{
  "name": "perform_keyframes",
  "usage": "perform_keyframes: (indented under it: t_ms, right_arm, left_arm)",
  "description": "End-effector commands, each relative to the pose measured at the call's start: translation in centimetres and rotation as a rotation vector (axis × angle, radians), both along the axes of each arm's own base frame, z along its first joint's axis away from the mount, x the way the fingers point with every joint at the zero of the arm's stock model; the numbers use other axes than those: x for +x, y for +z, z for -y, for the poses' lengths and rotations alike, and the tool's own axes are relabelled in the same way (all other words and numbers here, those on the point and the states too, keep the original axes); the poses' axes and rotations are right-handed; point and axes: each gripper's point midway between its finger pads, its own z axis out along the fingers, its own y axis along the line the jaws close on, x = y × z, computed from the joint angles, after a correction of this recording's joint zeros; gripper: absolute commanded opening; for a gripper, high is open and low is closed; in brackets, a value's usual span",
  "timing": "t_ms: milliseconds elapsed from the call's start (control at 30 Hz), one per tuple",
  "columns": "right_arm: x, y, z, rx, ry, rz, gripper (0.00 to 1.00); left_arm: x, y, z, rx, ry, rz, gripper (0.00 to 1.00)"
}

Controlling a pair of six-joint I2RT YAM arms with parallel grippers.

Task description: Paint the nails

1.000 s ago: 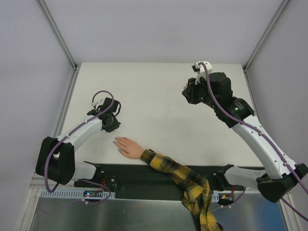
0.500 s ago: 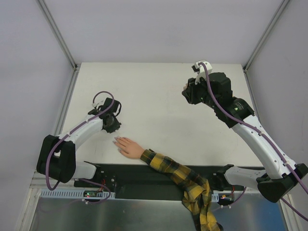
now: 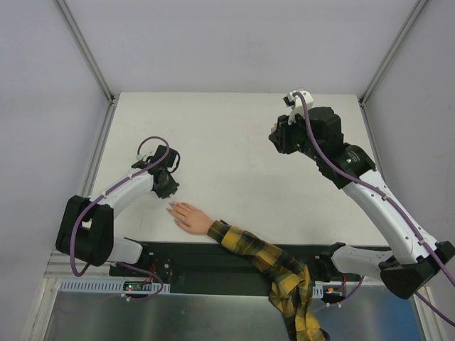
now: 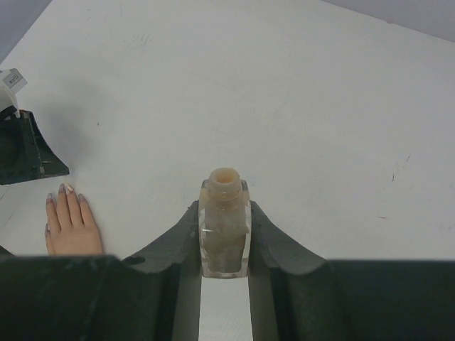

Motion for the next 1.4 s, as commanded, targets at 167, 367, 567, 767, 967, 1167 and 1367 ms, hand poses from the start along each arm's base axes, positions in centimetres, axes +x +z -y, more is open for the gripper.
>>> perform_keyframes:
  t_ms: [167, 367, 567, 767, 967, 1167, 1367]
  right_arm:
    - [0.4, 1.2, -0.1, 0.031, -0.005, 0.030, 0.00]
    - [0.4, 1.3, 0.0, 0.028, -0.010, 0.033, 0.00]
    - [0.5, 1.1, 0.0, 0.020, -0.011, 0.032, 0.00]
    - [0.7, 1.1, 0.0, 0.016, -0.013, 0.033, 0.00]
    - [0.8, 1.2, -0.2, 0.017, -0.007, 0.030, 0.00]
    - [0.9, 1.3, -0.2, 0.016, -0.008, 0.032, 0.00]
    - [0.9, 1.3, -0.2, 0.015, -0.009, 0.034, 0.00]
  left_arm:
    - [-1.0, -0.6, -0.6, 0.009, 0.038, -0.044, 0.00]
    - [-1.1, -0.7, -0.9, 0.018, 0.045, -0.048, 0.00]
    - [-1.2, -0.9, -1.2, 0.024, 0.057, -0.049, 0.00]
    - [-1.3, -0.8, -1.6, 0.027, 0.068, -0.042, 0.00]
    - [-1.3, -0.8, -1.9, 0.033, 0.075, -0.036, 0.00]
    - [-0.8, -0.7, -1.9, 0.033, 0.071, -0.017, 0.00]
    - [-0.3, -0.7, -1.9, 0.034, 0.074, 0.001, 0.00]
